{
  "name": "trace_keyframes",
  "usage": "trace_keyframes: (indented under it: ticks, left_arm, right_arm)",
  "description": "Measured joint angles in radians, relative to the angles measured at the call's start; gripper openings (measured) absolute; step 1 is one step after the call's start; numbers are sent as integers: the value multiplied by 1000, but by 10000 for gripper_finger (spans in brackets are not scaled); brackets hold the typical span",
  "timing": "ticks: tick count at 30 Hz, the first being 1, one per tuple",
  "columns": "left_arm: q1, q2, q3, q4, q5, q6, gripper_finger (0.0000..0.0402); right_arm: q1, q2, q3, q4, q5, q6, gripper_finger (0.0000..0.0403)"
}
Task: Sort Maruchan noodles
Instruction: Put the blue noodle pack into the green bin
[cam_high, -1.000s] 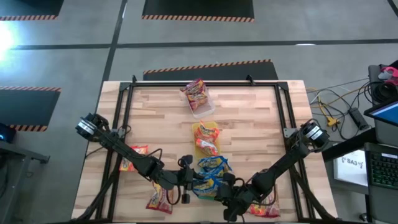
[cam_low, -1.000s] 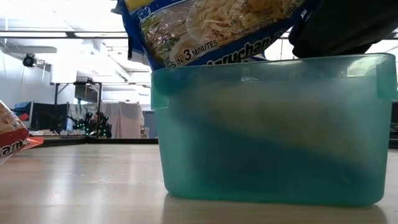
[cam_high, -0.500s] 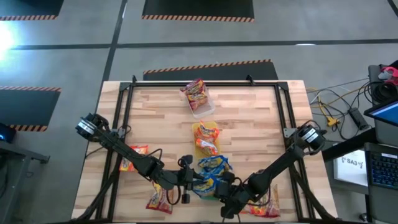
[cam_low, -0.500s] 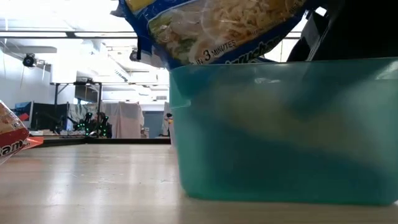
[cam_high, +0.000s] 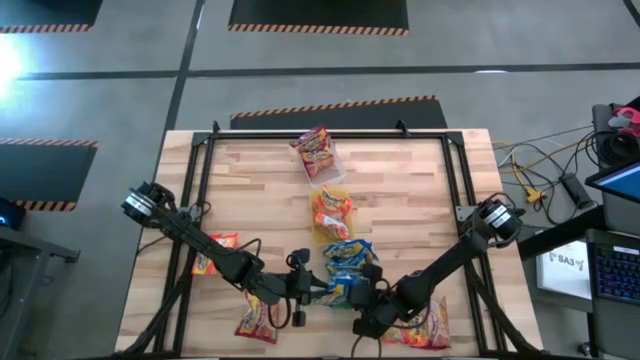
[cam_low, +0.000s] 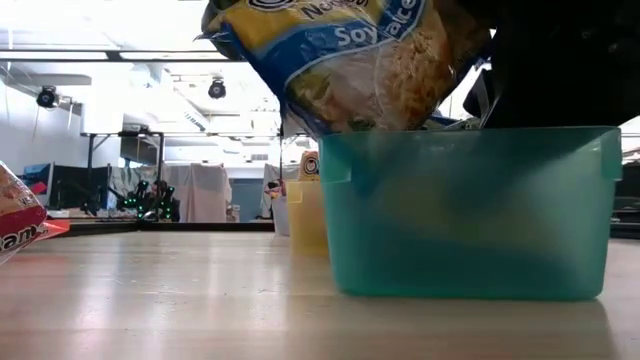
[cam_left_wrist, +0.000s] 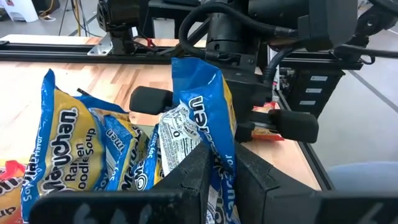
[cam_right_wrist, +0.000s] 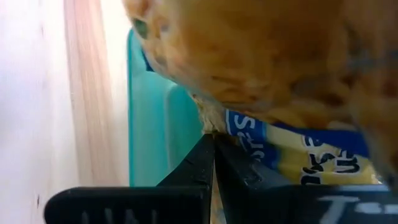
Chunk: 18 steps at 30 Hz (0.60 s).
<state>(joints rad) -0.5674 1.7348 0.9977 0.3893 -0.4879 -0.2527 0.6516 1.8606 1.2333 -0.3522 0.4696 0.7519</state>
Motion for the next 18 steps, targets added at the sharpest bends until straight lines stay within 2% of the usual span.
trace_keyframes:
  ticks: [9, 18]
  left_arm:
    - [0, 0, 0, 3, 3, 0, 37]
    - [0, 0, 0, 15, 2, 0, 37]
  right_arm:
    - [0, 0, 112, -87, -189, -58, 9]
    - [2, 0, 270, -355, -209, -72, 18]
